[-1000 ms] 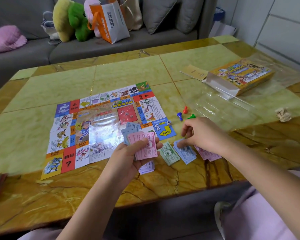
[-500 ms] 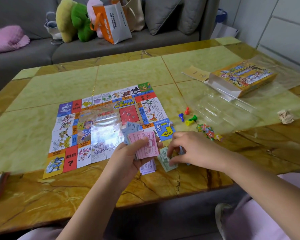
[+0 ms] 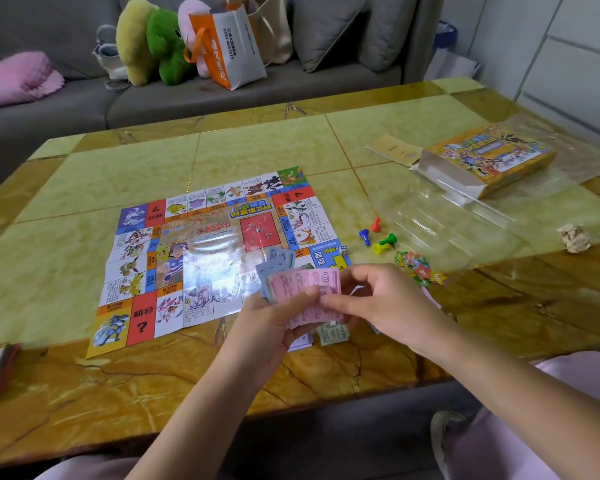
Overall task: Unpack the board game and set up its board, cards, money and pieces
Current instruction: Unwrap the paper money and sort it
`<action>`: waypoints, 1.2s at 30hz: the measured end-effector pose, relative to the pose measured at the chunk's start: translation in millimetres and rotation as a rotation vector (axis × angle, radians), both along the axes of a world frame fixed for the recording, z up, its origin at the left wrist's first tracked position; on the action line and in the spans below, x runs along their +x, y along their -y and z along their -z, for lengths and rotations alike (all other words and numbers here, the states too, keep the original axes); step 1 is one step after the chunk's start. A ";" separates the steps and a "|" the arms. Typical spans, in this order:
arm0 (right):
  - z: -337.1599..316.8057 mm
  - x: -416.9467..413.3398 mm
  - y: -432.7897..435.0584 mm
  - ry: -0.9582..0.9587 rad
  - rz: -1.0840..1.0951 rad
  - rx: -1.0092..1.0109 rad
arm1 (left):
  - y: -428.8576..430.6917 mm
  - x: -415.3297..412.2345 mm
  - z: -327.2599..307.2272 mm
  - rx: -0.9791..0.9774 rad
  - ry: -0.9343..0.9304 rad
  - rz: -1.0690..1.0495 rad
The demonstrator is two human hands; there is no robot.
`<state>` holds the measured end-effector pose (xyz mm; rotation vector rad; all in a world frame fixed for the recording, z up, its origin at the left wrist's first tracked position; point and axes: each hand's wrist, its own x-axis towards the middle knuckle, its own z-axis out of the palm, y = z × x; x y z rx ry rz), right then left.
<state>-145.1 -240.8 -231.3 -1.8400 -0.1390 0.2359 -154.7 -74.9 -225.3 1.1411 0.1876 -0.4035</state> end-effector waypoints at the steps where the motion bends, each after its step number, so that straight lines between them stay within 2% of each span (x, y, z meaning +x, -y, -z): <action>1: 2.6 0.2 -0.2 0.005 0.030 0.001 | 0.2 0.1 -0.9 -0.004 0.010 0.008; 5: 1.9 4.6 3.6 -0.003 0.107 0.094 | -4.2 3.3 -3.4 -0.133 -0.002 -0.009; 11: 2.8 2.3 0.8 -0.106 0.100 0.236 | -0.6 1.7 0.5 0.031 0.097 -0.045; 20: 1.7 6.0 3.6 -0.084 0.175 0.281 | -6.8 1.3 1.1 0.039 0.110 -0.025; 28: 2.4 3.5 0.9 -0.169 0.112 0.285 | -5.1 2.0 0.4 0.091 0.130 -0.075; 33: -0.2 8.3 5.6 -0.151 0.171 0.295 | -9.3 4.8 -2.9 -0.123 0.016 -0.078; 36: -1.4 8.6 6.7 -0.175 0.136 0.303 | -9.3 4.8 -1.4 -0.048 0.061 -0.059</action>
